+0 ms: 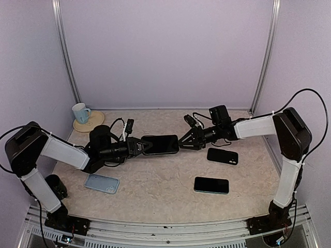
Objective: Put the phone into the phone case
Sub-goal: Pass from the right arm to the left, then press the corner of the phone case at the bottom right corner of the phone case.
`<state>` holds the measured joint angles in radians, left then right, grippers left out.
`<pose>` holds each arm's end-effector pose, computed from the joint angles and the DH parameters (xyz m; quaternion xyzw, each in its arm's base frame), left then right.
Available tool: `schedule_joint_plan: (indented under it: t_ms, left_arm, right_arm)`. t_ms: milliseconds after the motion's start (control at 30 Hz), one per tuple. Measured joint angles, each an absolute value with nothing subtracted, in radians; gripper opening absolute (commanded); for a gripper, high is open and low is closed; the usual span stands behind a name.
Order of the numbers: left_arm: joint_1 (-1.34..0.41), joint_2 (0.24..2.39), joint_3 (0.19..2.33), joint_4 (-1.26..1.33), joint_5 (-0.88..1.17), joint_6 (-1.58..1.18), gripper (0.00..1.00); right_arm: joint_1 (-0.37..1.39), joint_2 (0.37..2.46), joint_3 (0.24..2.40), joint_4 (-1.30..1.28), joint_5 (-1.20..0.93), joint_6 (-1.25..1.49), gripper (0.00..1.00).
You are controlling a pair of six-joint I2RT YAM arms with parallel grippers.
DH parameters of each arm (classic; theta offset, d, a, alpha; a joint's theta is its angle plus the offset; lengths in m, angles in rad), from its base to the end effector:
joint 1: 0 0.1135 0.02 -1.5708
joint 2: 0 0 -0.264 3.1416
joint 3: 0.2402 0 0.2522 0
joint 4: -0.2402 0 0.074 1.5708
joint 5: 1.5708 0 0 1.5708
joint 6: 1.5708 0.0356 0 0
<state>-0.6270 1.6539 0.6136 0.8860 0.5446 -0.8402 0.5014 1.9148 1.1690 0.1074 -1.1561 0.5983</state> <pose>0.2490 -0.2032 0.1796 0.0961 0.7460 -0.5712 0.3286 0.3357 0.2211 0.1872 -0.2091 0.7592 0.6129 0.0659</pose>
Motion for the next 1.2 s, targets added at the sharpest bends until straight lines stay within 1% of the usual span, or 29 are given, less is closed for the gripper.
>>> schedule_joint_plan:
  t_ms: [300,567,733,967,1100,1200]
  left_arm:
    - [-0.627,1.575,0.598,0.885,0.63,-0.775,0.0]
    - [-0.622,1.534,0.586,0.883,0.714,-0.728,0.0]
    - [-0.622,1.529,0.578,0.882,0.744,-0.724,0.0]
    - [-0.622,1.53,0.57,0.932,0.793,-0.748,0.0]
    - [-0.622,1.531,0.57,0.955,0.81,-0.758,0.0]
    - [-0.622,1.531,0.57,0.958,0.813,-0.759,0.0]
  right_arm:
    - [0.496,1.865,1.161,0.091,-1.181,0.566,0.52]
    - [0.494,1.813,1.113,0.195,-1.265,0.624,0.52]
    - [0.495,1.806,1.065,0.33,-1.319,0.717,0.53]
    - [0.511,1.806,1.065,0.393,-1.348,0.776,0.52]
    - [0.526,1.807,1.072,0.405,-1.355,0.788,0.5]
    - [0.536,1.814,1.089,0.406,-1.36,0.788,0.43]
